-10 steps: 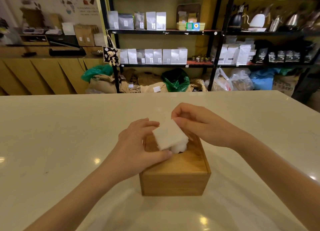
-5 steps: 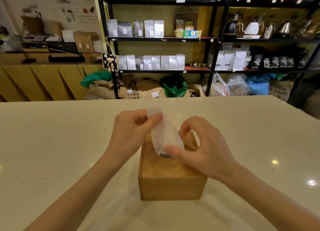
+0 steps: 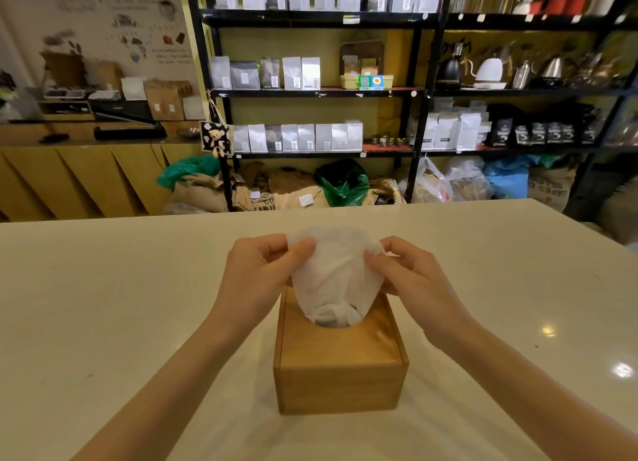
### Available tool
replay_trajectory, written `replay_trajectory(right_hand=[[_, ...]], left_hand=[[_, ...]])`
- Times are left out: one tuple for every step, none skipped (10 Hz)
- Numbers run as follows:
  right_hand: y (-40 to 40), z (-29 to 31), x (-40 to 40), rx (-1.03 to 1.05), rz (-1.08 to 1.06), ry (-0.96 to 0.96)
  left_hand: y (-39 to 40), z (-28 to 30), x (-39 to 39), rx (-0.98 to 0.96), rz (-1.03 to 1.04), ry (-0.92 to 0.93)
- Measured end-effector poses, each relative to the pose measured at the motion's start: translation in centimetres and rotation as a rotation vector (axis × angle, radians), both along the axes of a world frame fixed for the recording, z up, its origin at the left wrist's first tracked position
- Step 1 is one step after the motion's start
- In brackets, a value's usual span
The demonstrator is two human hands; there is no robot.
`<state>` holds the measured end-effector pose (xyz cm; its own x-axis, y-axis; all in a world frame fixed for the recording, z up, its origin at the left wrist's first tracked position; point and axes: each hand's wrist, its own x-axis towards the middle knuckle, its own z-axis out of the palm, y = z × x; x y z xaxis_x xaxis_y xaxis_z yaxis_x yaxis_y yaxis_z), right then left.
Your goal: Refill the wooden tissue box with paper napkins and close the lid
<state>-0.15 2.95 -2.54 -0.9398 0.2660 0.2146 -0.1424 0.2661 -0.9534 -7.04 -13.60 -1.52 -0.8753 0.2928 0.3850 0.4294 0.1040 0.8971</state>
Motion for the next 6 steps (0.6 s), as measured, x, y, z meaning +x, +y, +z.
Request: replay_trajectory(right_hand=[[0.2,0.2,-0.4,-0.086,0.012,-0.068],[0.8,0.9,-0.7,-0.102,-0.014,-0.134],[1.7,2.0,-0.9,-0.026,-0.026,-0.125],[2.5,4.1,-0.5,0.047,-0.046,-0.036],[3.3,7.4,0.8,0.172,-0.063,0.167],[3.0,10.9,4.5,0.276,-0.002,0.388]], left_hand=[[0.0,0.0,-0.5,-0.014,-0.006,-0.025],[-0.2,0.2,-1.0,-0.039,-0.025,-0.077],[-0.3,0.7,-1.5,-0.093,-0.038,-0.067],[-0.4,2.1,-2.2,-0.188,-0.058,-0.052],[-0.5,4.4,-3.0,-0.368,-0.129,-0.018],[-0.6,8.3,-3.7,-0.484,-0.145,0.092]])
